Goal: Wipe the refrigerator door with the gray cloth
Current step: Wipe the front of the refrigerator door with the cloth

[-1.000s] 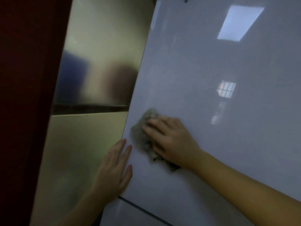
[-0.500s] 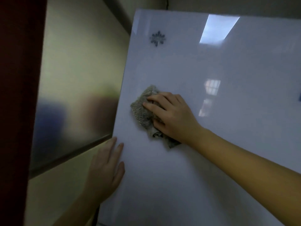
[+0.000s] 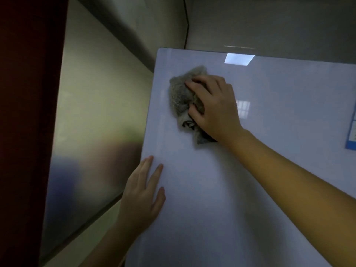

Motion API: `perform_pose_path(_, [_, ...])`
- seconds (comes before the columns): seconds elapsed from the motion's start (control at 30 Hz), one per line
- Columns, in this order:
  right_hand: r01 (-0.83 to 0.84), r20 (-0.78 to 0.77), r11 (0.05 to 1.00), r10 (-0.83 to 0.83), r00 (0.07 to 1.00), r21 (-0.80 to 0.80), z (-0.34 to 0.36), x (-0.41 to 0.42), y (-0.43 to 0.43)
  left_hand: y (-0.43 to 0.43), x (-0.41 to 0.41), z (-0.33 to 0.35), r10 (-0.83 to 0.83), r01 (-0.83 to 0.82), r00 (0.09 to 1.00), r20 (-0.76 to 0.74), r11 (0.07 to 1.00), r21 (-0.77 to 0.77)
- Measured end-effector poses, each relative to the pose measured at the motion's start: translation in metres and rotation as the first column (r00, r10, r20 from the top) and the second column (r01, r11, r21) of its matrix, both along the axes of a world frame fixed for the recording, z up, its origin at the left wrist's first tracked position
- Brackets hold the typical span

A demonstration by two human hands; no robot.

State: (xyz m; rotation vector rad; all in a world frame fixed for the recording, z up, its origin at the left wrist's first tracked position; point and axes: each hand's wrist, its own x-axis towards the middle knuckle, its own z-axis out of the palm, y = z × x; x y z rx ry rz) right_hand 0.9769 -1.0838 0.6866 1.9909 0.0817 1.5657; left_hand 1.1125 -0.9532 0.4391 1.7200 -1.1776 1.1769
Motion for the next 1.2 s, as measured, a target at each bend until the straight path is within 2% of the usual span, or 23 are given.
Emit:
perform_pose_path(0.13, [0.005, -0.017, 1.000, -0.005, 1.000, 0.018, -0.002, 0.032, 0.017, 0.002, 0.005, -0.002, -0.033, 0.033, 0.999, 0.019, 0.999, -0.006])
perform_pose_path(0.27, [0.008, -0.260, 0.968, -0.075, 0.963, -0.250, -0.036, 0.046, 0.024, 0.001, 0.004, -0.004, -0.043, 0.044, 0.999, 0.022, 0.999, -0.005])
perform_pose_path(0.37, [0.002, -0.285, 0.948, -0.097, 0.953, -0.317, -0.033, 0.034, 0.019, 0.000, 0.000, -0.003, -0.051, 0.051, 0.999, 0.007, 0.999, -0.015])
perform_pose_path(0.47, [0.071, -0.159, 0.970, -0.110, 0.981, -0.232, -0.010, 0.009, 0.008, -0.001, -0.003, -0.003, -0.063, 0.063, 0.998, 0.015, 0.997, -0.038])
perform_pose_path(0.6, [0.052, 0.099, 0.997, -0.058, 0.993, 0.059, 0.011, -0.021, -0.004, -0.001, -0.005, -0.003, -0.059, 0.060, 0.998, 0.022, 0.997, -0.050])
perform_pose_path(0.7, [0.024, 0.138, 0.985, -0.048, 0.989, 0.169, -0.001, -0.023, -0.004, 0.001, -0.004, -0.002, -0.041, 0.041, 0.999, 0.020, 0.999, -0.034])
perform_pose_path(0.77, [0.051, 0.015, 0.993, -0.053, 0.998, 0.107, -0.021, -0.019, -0.004, 0.001, -0.005, -0.001, -0.024, 0.024, 0.999, 0.022, 0.999, -0.036])
perform_pose_path(0.83, [0.041, -0.171, 0.995, -0.056, 0.984, -0.088, -0.046, -0.014, -0.006, -0.001, -0.009, 0.001, -0.013, 0.013, 1.000, 0.014, 0.999, -0.046])
perform_pose_path(0.9, [-0.021, -0.330, 0.956, -0.081, 0.940, -0.293, -0.066, -0.012, -0.008, -0.003, -0.013, 0.002, -0.004, 0.004, 1.000, -0.001, 0.998, -0.057])
perform_pose_path(0.97, [-0.065, -0.393, 0.925, -0.095, 0.915, -0.376, -0.066, -0.016, -0.012, -0.003, -0.015, 0.002, 0.009, -0.010, 1.000, -0.019, 0.998, -0.056])
perform_pose_path(1.07, [-0.010, -0.270, 0.947, -0.081, 0.960, -0.322, -0.026, -0.030, -0.022, -0.001, -0.018, 0.003, 0.041, -0.042, 0.998, -0.039, 0.999, -0.032])
perform_pose_path(1.2, [0.071, 0.057, 0.997, -0.070, 0.996, -0.017, 0.041, -0.062, -0.035, -0.003, -0.024, 0.005, 0.076, -0.077, 0.996, -0.044, 0.996, -0.036])
